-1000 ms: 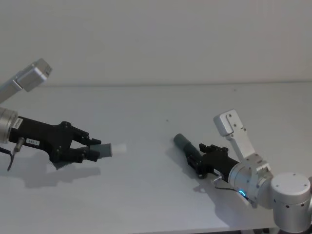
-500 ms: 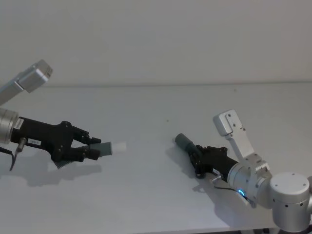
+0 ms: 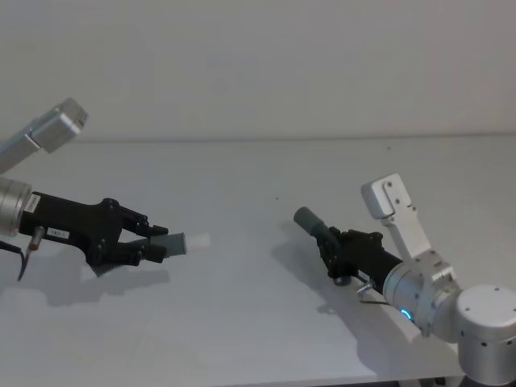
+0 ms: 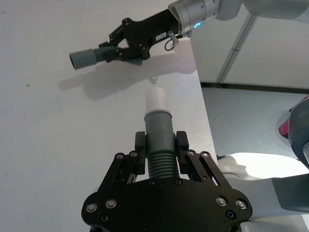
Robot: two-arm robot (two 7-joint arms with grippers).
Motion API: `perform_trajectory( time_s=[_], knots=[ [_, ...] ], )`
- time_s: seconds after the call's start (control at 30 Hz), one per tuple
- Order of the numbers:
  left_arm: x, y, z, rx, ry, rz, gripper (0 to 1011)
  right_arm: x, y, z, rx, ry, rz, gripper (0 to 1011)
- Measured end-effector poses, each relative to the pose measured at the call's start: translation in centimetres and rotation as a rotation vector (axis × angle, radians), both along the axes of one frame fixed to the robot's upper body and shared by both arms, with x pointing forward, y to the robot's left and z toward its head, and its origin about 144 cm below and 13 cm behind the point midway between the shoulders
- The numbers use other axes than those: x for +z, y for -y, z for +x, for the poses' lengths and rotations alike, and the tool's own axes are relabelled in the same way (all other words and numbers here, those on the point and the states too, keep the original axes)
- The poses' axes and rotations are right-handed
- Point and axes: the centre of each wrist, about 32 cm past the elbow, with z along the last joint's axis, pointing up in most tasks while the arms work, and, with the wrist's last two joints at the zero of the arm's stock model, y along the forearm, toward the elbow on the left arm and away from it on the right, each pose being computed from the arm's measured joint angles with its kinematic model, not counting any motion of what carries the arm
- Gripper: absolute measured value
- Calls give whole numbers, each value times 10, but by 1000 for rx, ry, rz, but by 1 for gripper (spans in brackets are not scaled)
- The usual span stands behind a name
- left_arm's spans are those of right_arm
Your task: Use both hands to pick up one end of the pipe from the table, align the ends, and insert them.
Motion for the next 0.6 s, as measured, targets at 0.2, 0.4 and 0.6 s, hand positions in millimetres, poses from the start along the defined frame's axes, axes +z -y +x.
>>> perform_trajectory(
  time_s=[0.2, 0.4, 0.6],
  knots=[
    [0, 0, 0, 0, 2, -1, 339, 6, 3, -4, 24, 71, -9, 182],
    [0, 0, 0, -1, 4, -1, 339, 14, 8, -8, 75, 156, -32, 181],
    [0, 0, 0, -1, 4, -1, 339, 21, 13, -11, 148, 241, -64, 182]
  ],
)
